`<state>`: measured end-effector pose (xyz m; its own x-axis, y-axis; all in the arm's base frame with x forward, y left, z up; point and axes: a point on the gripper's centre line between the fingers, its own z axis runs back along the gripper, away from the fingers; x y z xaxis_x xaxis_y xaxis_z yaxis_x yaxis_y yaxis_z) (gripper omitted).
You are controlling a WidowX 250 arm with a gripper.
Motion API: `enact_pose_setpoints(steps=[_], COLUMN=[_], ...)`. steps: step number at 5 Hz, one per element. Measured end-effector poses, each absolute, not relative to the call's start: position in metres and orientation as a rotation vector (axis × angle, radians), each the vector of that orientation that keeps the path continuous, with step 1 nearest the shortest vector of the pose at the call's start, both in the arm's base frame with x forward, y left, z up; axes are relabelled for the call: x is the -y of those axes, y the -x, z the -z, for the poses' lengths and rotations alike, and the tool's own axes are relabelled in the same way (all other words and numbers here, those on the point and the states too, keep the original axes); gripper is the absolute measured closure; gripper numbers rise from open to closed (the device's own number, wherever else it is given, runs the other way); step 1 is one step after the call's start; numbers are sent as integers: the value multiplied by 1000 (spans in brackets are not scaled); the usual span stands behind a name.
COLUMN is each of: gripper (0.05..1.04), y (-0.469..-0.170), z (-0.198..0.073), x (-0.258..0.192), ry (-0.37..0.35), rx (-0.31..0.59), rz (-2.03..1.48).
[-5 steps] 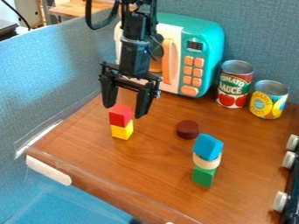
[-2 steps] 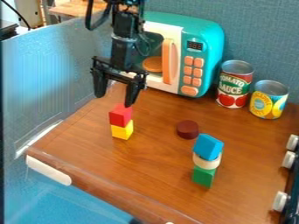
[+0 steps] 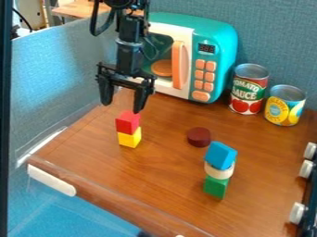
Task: Move red object placed on top of a yellow object and place it on a table
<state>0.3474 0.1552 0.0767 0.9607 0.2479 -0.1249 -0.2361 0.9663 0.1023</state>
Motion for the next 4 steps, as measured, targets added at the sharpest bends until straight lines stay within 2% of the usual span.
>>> enact_pose_setpoints(steps=[2,3,4], gripper=[82,134,420], y=[-341,-342,-341], z=[-61,-58,-45], x=[-145,-136,-134], ry=[-50,-51,-40], rx=[-154,-159,-195], rz=[-293,-261,-239])
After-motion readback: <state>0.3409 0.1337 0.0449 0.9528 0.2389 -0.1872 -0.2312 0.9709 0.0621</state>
